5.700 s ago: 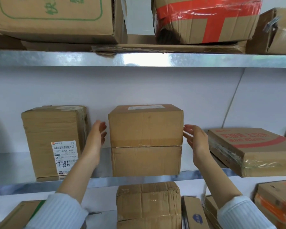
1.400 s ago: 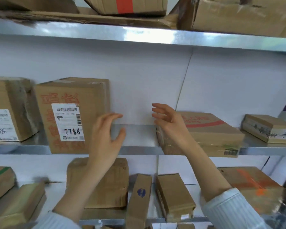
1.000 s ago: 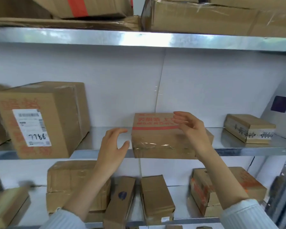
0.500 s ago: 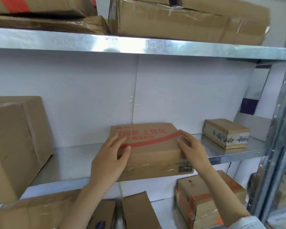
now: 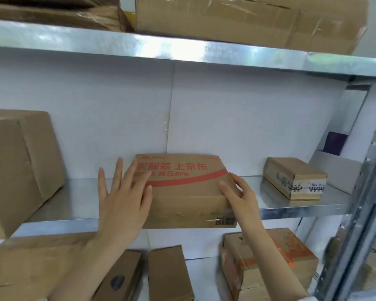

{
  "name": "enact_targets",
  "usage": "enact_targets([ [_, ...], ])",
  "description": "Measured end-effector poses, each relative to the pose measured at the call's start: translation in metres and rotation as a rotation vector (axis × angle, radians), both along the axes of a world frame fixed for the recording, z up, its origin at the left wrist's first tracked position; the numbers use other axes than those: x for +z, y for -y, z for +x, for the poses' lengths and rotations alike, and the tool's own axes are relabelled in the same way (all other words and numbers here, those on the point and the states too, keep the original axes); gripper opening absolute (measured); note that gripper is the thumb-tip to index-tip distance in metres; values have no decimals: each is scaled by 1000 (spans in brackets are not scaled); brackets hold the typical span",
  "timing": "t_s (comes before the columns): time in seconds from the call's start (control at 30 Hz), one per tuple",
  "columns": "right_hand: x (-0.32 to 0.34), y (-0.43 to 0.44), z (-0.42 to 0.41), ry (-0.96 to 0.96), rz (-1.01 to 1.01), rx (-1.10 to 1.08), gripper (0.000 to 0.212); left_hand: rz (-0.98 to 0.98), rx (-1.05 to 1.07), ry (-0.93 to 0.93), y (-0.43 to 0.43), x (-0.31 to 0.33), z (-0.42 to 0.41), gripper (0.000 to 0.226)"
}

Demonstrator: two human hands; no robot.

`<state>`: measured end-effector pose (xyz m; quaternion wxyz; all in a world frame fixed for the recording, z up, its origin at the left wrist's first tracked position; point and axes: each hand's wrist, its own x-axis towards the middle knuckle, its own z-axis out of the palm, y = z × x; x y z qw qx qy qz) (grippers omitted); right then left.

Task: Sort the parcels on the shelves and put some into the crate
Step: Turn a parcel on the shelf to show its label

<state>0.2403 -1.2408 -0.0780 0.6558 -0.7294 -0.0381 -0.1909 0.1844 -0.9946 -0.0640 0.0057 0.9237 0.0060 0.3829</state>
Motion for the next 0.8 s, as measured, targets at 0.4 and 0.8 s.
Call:
enact_targets([
  [0.4,-2,15,0,-30,131,158,42,275,-84,38,98,-48,5,110],
  [0.8,16,36,1,-4,299,52,27,-164,-144,280,71,-13,-8,103],
])
